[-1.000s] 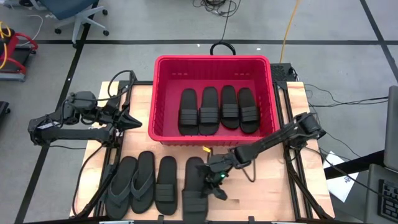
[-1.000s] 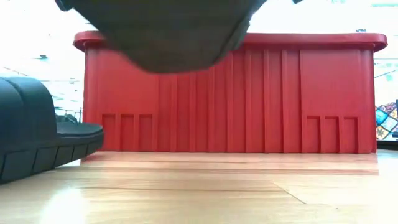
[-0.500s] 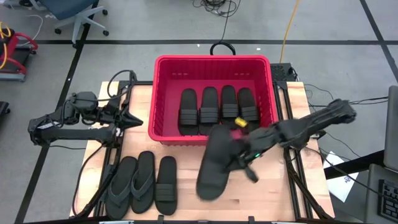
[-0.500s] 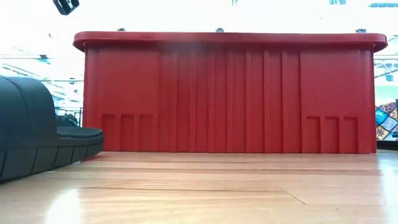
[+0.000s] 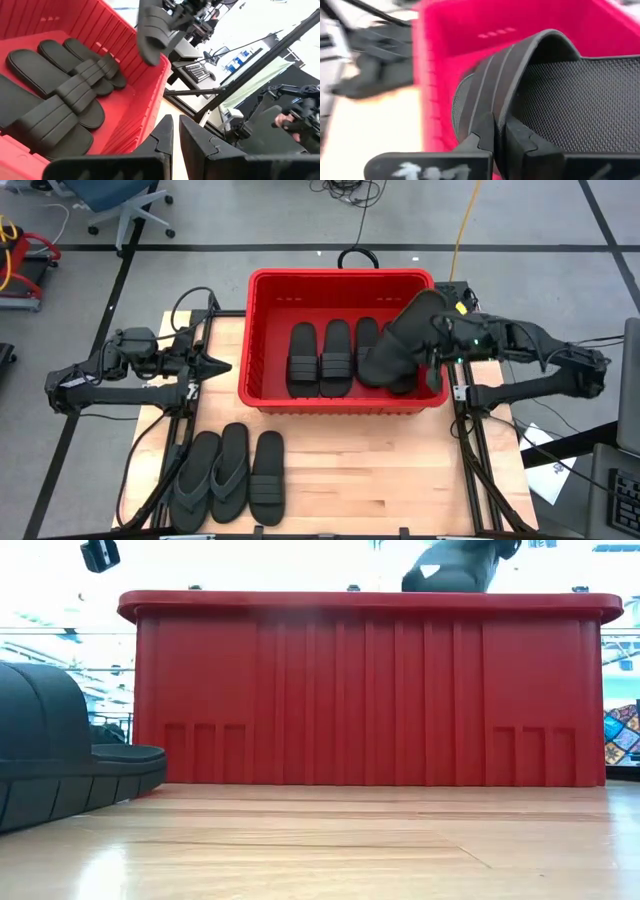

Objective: Pick and place slides into bin
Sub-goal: Put the black slide into the red container

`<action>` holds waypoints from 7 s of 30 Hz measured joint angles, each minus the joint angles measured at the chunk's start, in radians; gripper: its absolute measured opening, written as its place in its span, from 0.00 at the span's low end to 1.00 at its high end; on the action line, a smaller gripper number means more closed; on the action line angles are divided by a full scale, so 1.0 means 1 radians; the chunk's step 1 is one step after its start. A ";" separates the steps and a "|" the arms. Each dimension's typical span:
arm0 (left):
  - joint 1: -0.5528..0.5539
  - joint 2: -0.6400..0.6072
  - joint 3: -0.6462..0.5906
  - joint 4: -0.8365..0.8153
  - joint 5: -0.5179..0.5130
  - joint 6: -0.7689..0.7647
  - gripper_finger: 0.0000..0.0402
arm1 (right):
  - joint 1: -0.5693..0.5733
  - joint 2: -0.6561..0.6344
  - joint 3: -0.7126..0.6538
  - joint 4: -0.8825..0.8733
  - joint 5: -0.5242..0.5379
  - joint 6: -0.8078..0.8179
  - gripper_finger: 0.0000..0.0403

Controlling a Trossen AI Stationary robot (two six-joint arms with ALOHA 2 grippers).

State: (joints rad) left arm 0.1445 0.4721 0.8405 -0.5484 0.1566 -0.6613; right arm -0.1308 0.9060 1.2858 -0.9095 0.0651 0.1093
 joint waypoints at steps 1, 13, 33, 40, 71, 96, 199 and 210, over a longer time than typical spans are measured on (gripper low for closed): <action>0.000 0.000 0.000 0.000 0.000 0.004 0.06 | -0.035 0.003 0.000 -0.014 -0.004 -0.018 0.01; 0.000 0.000 0.000 -0.002 0.160 0.174 0.06 | -0.230 0.158 0.000 -0.135 -0.331 -0.198 0.01; 0.000 0.005 0.000 -0.011 0.065 0.293 0.06 | -0.584 0.315 0.000 -0.330 -0.507 -0.416 0.01; 0.000 0.020 0.000 -0.010 -0.079 0.291 0.06 | -0.630 0.376 0.000 -0.391 -0.427 -0.594 0.01; 0.000 0.116 0.000 0.080 -0.111 0.204 0.06 | -0.739 0.542 0.000 -0.283 -0.184 -0.882 0.35; 0.000 0.114 0.000 0.107 0.090 0.379 0.06 | -0.639 0.162 -0.001 0.387 -0.524 -0.190 0.14; -0.698 1.144 0.020 0.397 0.210 0.113 0.32 | -0.561 -0.554 -0.573 0.762 -0.958 0.451 0.00; -0.693 1.097 0.042 0.465 0.235 0.095 0.01 | -0.561 -0.553 -0.573 0.763 -1.002 0.444 0.00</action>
State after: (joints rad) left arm -0.5484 1.5689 0.8825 -0.0834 0.3918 -0.5665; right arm -0.6922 0.3527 0.7124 -0.1463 -0.9366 0.5529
